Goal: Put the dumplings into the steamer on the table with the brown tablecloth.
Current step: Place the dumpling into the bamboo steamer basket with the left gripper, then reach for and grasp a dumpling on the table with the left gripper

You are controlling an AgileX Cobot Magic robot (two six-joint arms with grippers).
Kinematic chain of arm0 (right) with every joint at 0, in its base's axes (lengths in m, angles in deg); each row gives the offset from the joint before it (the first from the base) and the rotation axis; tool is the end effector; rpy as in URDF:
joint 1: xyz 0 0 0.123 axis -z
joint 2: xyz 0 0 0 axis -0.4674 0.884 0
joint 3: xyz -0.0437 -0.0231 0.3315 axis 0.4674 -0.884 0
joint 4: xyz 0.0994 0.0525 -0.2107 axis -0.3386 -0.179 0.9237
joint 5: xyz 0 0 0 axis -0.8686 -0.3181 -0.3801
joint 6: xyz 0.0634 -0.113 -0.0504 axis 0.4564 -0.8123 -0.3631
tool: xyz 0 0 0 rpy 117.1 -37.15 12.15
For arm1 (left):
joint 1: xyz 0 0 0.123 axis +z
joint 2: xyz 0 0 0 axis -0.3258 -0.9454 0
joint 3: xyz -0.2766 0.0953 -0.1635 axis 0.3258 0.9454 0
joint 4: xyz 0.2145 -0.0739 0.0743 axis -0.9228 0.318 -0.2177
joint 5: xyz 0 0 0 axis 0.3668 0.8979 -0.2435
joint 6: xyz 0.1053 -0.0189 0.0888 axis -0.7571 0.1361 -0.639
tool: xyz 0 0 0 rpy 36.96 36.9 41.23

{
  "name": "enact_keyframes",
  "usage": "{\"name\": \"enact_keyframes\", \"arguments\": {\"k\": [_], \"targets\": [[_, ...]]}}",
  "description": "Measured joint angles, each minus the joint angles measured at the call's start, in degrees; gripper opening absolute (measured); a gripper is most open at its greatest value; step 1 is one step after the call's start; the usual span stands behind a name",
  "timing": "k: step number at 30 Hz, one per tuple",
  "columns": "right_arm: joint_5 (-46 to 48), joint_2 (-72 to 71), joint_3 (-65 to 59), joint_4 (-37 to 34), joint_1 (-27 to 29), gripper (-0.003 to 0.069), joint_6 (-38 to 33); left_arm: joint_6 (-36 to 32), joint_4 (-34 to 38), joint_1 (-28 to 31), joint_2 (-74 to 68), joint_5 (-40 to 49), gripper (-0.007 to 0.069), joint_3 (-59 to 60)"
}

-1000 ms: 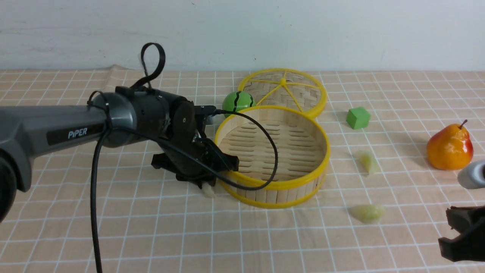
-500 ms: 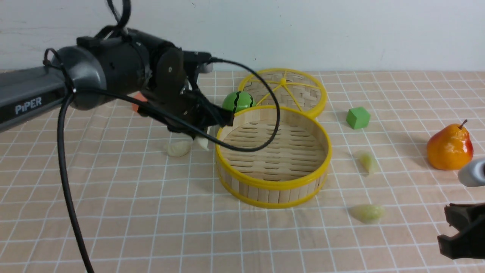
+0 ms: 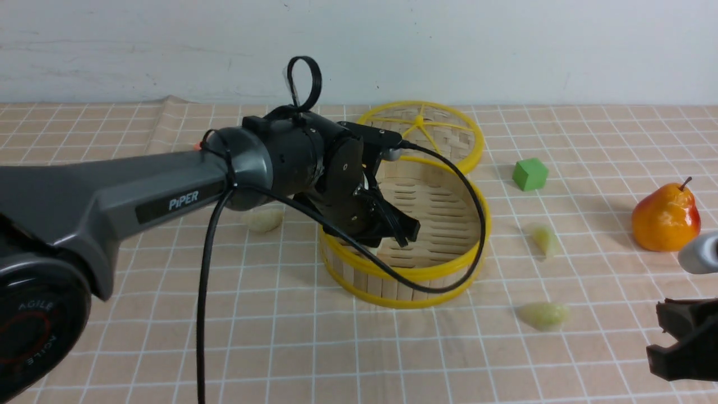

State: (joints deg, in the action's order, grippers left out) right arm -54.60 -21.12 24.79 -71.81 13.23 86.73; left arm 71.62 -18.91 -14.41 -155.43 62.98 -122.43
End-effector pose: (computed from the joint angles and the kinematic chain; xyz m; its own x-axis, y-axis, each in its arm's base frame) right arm 0.1716 0.0375 0.2658 -0.5846 -0.1091 -0.8040 -0.1888 0.9820 0.0040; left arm 0.4276 -0.2748 0.2182 -0.7715 0.2847 -0.5689 0.3913 0.9175 -0.0716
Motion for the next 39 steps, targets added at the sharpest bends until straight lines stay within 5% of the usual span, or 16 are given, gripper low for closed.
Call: {"name": "enact_keyframes", "arguments": {"k": [5, 9, 15, 21, 27, 30, 36, 39], "targets": [[-0.35, 0.00, 0.00, 0.00, 0.00, 0.0054, 0.00, 1.53, -4.80, 0.17, 1.46, 4.64, 0.0452, -4.20], [-0.35, 0.00, 0.00, 0.00, 0.00, 0.0060, 0.00, 4.23, -10.60, 2.59, 3.42, 10.67, 0.0488, -10.53], [-0.35, 0.00, 0.00, -0.24, 0.00, 0.0063, 0.01, 10.23, -9.93, 11.72, 1.86, 13.21, 0.0493, -12.13], [-0.40, 0.06, 0.00, -2.59, 0.00, 0.0067, 0.01, 0.09, -8.36, 14.59, -3.51, 14.63, 0.0493, -12.13], [-0.61, 1.01, 0.00, -3.00, 0.00, 0.0072, 0.01, -18.76, -7.31, 14.41, -8.98, 11.79, 0.0483, -12.13], [-0.77, 1.23, 0.00, -3.00, 0.00, 0.0074, 0.01, -24.11, -7.96, 14.41, -10.15, 11.55, 0.0398, -12.13], [-0.79, 1.23, 0.00, -3.00, 0.00, 0.0080, 0.01, -21.58, -5.78, 14.38, -8.42, 14.45, -0.0006, -14.25], [-0.79, 1.33, 0.00, -3.00, 0.00, 0.0082, 0.01, -19.16, -1.99, 14.34, -6.59, 16.74, -0.0014, -16.15]]}}
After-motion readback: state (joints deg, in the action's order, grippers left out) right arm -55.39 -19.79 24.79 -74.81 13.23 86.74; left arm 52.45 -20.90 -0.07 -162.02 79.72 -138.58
